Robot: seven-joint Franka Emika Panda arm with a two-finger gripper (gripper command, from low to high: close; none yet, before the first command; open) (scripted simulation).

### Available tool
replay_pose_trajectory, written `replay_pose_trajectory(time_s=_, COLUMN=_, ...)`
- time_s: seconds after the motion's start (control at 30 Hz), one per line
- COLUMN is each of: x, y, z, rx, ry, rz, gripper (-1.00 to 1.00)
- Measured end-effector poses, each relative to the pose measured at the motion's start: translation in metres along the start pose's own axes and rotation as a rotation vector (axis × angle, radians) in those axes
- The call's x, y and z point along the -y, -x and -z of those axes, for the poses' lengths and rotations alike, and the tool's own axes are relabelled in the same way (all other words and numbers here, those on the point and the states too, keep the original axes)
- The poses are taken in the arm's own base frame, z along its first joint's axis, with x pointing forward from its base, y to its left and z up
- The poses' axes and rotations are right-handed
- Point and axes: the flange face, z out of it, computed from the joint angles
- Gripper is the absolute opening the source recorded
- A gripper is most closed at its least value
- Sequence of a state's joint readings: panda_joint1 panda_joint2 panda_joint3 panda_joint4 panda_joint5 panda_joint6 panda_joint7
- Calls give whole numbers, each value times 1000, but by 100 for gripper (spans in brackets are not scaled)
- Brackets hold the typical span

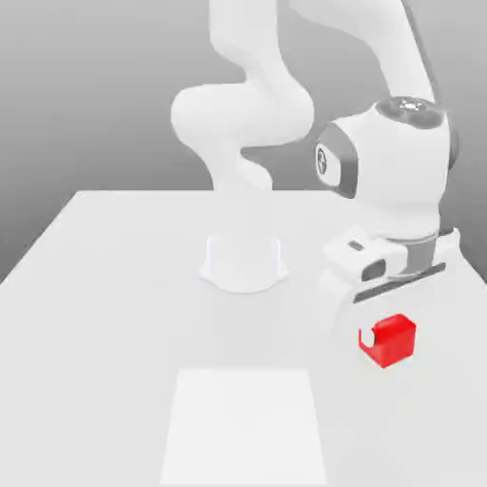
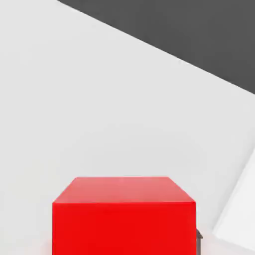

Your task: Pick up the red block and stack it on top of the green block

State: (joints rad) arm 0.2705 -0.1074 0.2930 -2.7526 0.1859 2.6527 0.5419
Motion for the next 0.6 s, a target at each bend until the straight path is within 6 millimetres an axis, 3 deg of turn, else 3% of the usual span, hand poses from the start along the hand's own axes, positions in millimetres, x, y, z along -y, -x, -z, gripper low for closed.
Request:
replay_pose_trajectory(time_s=0.13, x=16, y=64, z=-1, rx=-1, ry=19, rz=263, gripper=-100)
replay_pose_trajectory(time_s=0.27, x=17, y=119, z=-7, rx=-11, ry=50, rz=511, gripper=-100)
replay_pose_trajectory(time_s=0.57, x=13, y=126, z=-67, rx=-18, ry=63, rz=556, gripper=-100)
replay_pose_trajectory(time_s=0.6, x=12, y=126, z=-72, rx=-16, ry=60, rz=555, gripper=100)
